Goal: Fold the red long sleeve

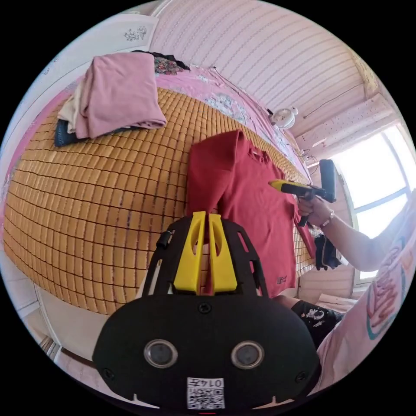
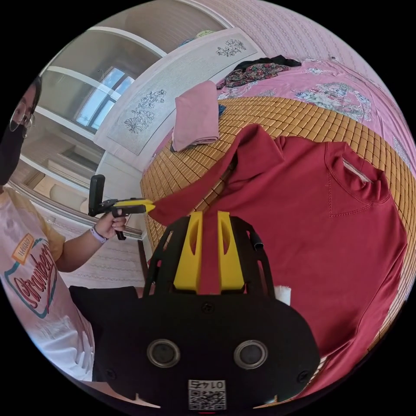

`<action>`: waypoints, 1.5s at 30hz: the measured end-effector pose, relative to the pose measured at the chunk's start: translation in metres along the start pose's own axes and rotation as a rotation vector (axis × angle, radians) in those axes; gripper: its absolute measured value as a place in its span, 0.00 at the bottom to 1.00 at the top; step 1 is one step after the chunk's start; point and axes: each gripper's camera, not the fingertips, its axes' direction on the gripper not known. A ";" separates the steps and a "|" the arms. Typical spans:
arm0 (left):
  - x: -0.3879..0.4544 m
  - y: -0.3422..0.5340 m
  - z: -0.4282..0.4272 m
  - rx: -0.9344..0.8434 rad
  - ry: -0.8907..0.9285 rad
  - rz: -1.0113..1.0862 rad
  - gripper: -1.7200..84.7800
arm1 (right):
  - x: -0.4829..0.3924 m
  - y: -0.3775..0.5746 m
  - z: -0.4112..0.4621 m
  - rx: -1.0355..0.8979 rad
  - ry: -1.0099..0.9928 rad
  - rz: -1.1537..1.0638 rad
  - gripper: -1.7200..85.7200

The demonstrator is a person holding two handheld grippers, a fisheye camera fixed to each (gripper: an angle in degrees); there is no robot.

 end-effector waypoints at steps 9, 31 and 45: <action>-0.124 -0.005 -0.135 0.284 -0.328 -0.318 0.07 | -0.044 -0.045 0.032 -0.007 -0.016 -0.117 0.11; -0.181 -0.043 -0.056 -0.142 -0.393 -0.191 0.04 | -0.162 -0.172 0.205 -0.406 0.255 -0.635 0.02; -0.211 -0.011 -0.163 0.252 -0.192 -0.519 0.10 | -0.123 -0.185 0.187 -0.137 0.202 -0.303 0.08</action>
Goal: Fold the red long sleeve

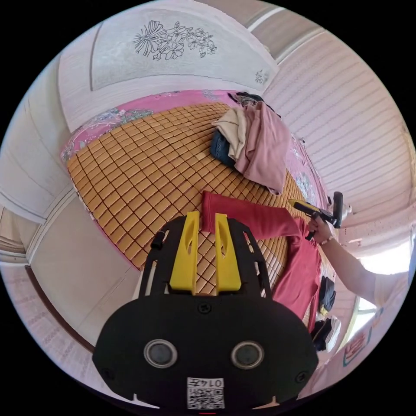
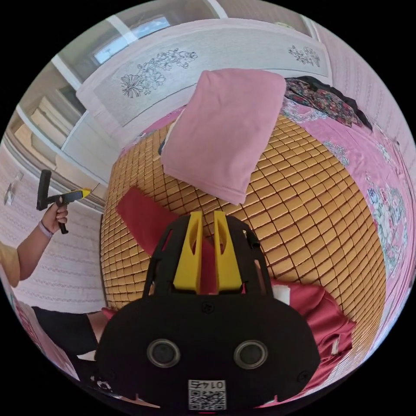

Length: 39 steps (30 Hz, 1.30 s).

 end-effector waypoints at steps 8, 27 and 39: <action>0.012 -0.014 0.097 -0.173 -0.057 0.030 0.13 | -0.062 0.065 0.004 -0.046 0.106 -0.199 0.09; 0.245 0.110 0.041 0.218 0.596 0.675 0.01 | -0.012 0.352 -0.107 0.123 -0.040 0.525 0.10; 0.426 0.343 0.207 -0.484 0.755 1.111 0.08 | -0.016 0.608 -0.182 -0.130 0.191 1.025 0.12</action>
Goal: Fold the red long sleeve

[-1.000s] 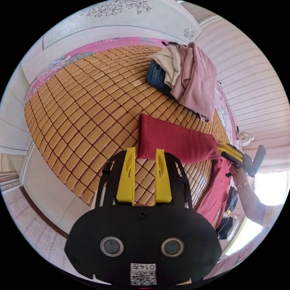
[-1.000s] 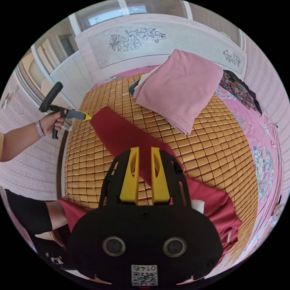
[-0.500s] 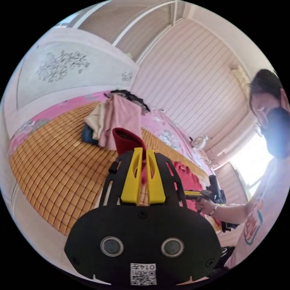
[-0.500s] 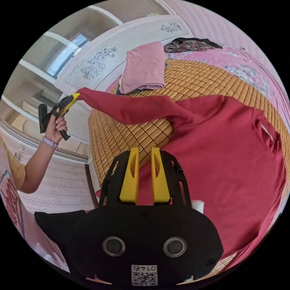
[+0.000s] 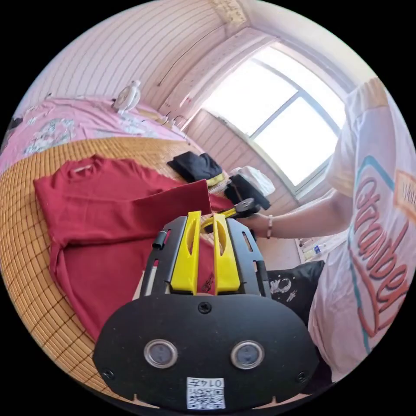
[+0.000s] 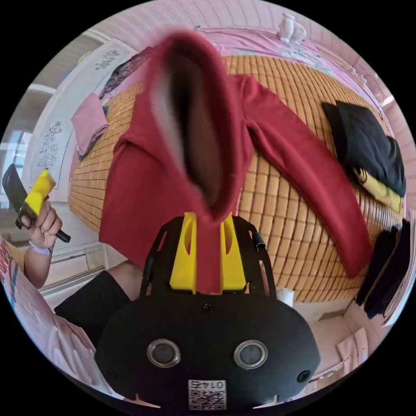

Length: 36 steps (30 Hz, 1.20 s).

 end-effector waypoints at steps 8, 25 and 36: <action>-0.112 0.002 0.047 -0.156 -0.522 -0.161 0.11 | 0.009 0.014 0.006 0.136 0.194 -0.105 0.12; -0.218 -0.037 0.128 -0.296 -0.686 -0.215 0.01 | 0.000 -0.008 -0.026 0.106 0.153 -0.400 0.05; -0.287 0.009 0.087 -0.118 -0.639 -0.501 0.07 | 0.024 0.036 0.065 -0.129 0.040 -0.274 0.09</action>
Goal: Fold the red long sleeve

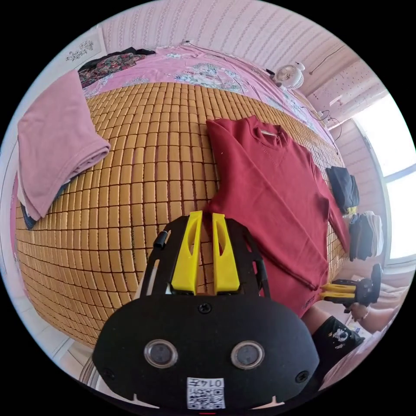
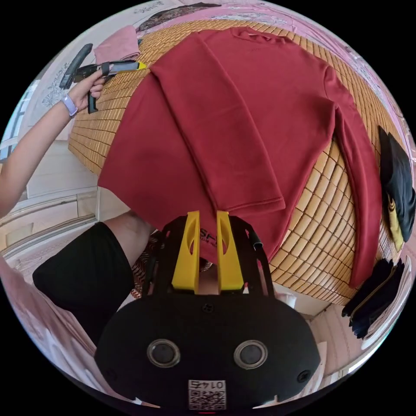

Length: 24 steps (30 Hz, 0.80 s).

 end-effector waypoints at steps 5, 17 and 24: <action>0.041 0.015 0.018 0.015 0.180 0.089 0.07 | 0.072 0.027 -0.004 0.164 -0.131 0.311 0.09; 0.205 0.057 0.121 -0.239 0.256 0.490 0.08 | 0.256 0.169 -0.005 0.675 0.018 1.130 0.15; 0.218 0.087 0.126 -0.122 0.070 0.672 0.08 | 0.294 0.189 0.030 0.666 0.009 1.330 0.10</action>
